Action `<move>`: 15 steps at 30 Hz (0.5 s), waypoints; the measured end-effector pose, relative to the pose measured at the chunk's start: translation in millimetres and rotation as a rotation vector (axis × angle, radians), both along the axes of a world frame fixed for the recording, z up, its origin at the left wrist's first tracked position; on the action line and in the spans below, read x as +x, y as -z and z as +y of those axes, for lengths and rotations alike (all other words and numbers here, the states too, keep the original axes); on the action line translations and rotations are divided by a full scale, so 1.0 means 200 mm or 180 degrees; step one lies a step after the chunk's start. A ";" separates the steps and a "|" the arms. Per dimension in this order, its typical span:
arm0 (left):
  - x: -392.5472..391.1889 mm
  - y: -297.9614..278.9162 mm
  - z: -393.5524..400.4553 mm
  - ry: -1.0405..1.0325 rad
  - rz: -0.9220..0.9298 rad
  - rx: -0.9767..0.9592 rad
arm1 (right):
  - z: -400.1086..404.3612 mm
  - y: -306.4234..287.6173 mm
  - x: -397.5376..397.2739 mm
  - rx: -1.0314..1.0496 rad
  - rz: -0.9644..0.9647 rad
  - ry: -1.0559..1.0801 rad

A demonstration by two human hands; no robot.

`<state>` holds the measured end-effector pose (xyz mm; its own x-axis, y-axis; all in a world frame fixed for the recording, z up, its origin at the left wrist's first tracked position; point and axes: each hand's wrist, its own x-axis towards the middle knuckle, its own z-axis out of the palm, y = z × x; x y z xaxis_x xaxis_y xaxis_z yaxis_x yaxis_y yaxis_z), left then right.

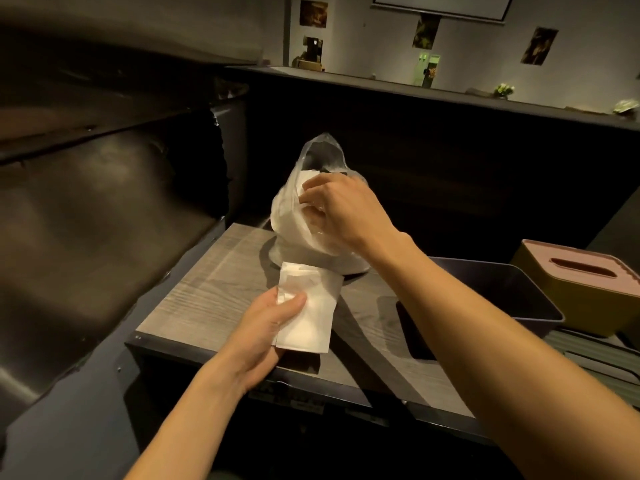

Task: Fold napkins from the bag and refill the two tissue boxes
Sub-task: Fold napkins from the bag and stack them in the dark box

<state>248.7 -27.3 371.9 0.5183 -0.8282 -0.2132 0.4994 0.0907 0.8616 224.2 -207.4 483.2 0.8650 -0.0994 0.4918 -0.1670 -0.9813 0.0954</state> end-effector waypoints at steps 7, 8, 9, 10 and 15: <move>0.00 -0.01 0.00 0.0003 0.0146 -0.0074 | 0.01 -0.09 -0.01 0.0054 -0.0194 -0.0144; 0.00 -0.01 0.00 -0.0015 0.0196 -0.0106 | 0.01 -0.11 -0.01 0.0069 -0.0227 -0.0165; 0.00 -0.01 -0.01 -0.0032 0.0230 -0.0136 | 0.01 -0.12 -0.01 0.0058 -0.0203 -0.0172; 0.00 -0.01 -0.01 -0.0043 0.0255 -0.0166 | 0.01 -0.12 0.00 0.0019 -0.0155 -0.0182; 0.02 0.00 -0.01 0.0059 0.0225 -0.0081 | 0.02 -0.14 -0.03 -0.0036 -0.0500 0.0088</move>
